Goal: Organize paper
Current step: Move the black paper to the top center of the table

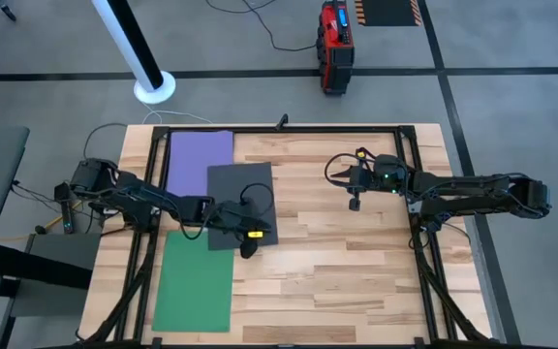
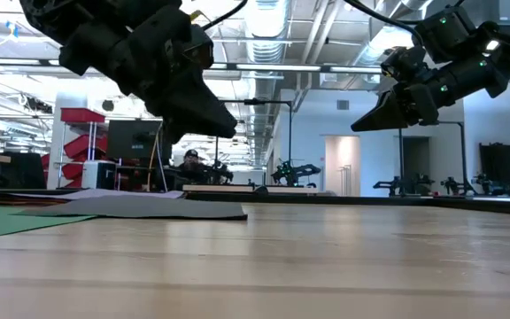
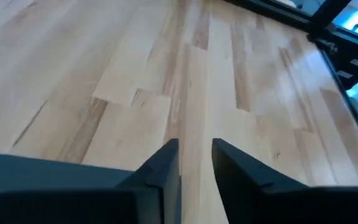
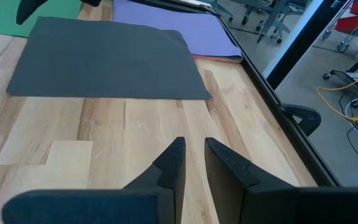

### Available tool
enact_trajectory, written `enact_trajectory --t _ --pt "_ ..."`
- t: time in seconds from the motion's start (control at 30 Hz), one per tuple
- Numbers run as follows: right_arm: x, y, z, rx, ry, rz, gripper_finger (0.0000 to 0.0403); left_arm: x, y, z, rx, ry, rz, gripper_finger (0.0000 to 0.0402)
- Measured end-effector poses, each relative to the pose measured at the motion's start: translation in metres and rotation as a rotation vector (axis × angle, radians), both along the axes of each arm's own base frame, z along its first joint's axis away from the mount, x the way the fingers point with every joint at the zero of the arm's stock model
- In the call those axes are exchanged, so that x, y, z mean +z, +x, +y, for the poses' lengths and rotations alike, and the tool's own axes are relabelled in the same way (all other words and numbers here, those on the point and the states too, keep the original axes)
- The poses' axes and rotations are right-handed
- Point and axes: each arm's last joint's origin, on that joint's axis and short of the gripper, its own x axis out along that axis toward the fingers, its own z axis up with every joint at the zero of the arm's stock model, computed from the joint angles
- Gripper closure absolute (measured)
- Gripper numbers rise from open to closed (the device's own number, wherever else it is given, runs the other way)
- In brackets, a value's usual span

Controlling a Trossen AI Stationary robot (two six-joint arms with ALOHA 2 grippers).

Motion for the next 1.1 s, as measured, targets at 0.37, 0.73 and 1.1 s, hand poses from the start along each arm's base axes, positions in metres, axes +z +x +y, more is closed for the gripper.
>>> enact_trajectory --t 0.37,0.73,1.1 --pt "0.0 0.0 0.0 0.0 0.0 0.0 0.0344 -0.029 -0.026 0.018 0.239 0.063 0.393 0.0395" --pt "0.0 0.0 0.0 0.0 0.0 -0.001 0.0344 -0.036 -0.03 0.033 0.294 0.123 0.477 0.0401" --pt "0.0 0.0 0.0 -0.001 0.001 0.001 0.0344 -0.068 -0.013 0.034 0.262 0.166 0.501 0.0401"
